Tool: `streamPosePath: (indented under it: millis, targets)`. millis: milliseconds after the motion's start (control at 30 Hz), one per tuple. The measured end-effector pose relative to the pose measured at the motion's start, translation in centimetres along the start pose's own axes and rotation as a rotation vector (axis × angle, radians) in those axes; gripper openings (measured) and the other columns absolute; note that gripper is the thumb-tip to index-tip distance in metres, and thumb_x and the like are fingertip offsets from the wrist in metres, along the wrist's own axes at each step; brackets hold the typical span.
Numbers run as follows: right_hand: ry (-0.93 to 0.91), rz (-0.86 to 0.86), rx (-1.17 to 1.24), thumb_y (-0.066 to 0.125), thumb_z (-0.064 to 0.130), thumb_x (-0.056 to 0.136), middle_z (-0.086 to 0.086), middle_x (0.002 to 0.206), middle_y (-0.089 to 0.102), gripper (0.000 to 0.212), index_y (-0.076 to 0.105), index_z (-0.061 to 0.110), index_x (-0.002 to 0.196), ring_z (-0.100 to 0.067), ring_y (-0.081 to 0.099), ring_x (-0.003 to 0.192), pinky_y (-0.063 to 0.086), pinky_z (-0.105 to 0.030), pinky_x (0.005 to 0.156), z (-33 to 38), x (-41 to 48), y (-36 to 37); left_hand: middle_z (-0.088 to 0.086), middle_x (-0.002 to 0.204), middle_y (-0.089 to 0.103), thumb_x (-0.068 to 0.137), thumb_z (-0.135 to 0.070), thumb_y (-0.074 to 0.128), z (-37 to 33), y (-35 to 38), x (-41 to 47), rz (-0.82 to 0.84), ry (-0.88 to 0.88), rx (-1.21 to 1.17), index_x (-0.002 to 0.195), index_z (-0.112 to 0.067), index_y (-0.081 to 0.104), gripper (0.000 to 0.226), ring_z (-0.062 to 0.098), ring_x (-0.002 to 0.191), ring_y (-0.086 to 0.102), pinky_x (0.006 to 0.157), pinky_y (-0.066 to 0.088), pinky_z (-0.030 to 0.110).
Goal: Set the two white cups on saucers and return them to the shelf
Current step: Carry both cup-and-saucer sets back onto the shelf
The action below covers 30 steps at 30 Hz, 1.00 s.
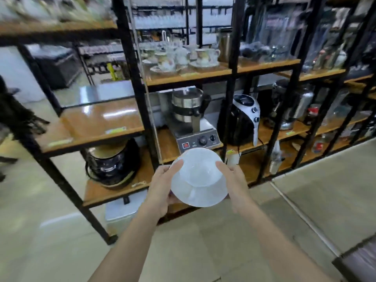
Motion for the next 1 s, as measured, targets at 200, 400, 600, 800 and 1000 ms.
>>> streamPosePath:
  millis: [200,400,600,800,1000]
  targets:
    - [-0.03,0.189,-0.063,0.052,0.046,0.088,-0.002,0.105,0.048,0.04,0.044,0.018,0.116,-0.02,0.048,0.095,0.047,-0.039,0.084,2.6,3.7,11.6,0.005,0.116,0.06,0.077,-0.056,0.064,-4.0,-9.2,2.8,-0.178,0.04,-0.056,0.113,-0.025,0.054,0.049,0.032,0.105,0.059,0.083,0.056,0.052]
    - [-0.065,0.355,-0.088,0.05,0.046,0.089,0.003,0.096,0.047,0.032,0.044,0.02,0.107,-0.012,0.047,0.084,0.042,-0.028,0.066,4.0,8.6,22.0,0.004,0.114,0.064,0.078,-0.052,0.066,-7.7,-16.4,7.2,-0.327,0.078,-0.094,0.115,-0.02,0.057,0.05,0.03,0.104,0.061,0.082,0.056,0.053]
    - [-0.092,0.479,-0.153,0.051,0.048,0.087,0.001,0.098,0.049,0.03,0.045,0.022,0.1,-0.012,0.049,0.087,0.043,-0.031,0.074,5.5,14.0,31.6,-0.005,0.105,0.064,0.077,-0.052,0.067,-11.1,-22.0,12.5,-0.43,0.104,-0.157,0.106,-0.025,0.061,0.039,0.018,0.093,0.059,0.067,0.052,0.036]
    - [-0.095,0.557,-0.16,0.051,0.046,0.088,0.005,0.093,0.046,0.036,0.044,0.017,0.11,-0.007,0.044,0.081,0.037,-0.024,0.063,7.5,18.5,39.7,0.001,0.103,0.062,0.082,-0.047,0.065,-14.2,-27.0,17.5,-0.542,0.099,-0.207,0.096,-0.023,0.058,0.029,0.022,0.089,0.058,0.062,0.05,0.035]
    - [-0.03,0.599,-0.164,0.052,0.042,0.089,0.004,0.088,0.048,0.029,0.045,0.016,0.1,-0.008,0.047,0.077,0.04,-0.027,0.064,8.3,22.4,47.6,0.008,0.114,0.059,0.079,-0.049,0.066,-16.8,-32.8,22.9,-0.634,0.122,-0.212,0.123,-0.016,0.051,0.058,0.03,0.101,0.059,0.08,0.056,0.046]
Point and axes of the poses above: each hand's wrist, its own x-axis towards the middle knuckle, its own y-axis out of the palm, z = x × y, the point moved 8 cm from there along x, towards the middle knuckle
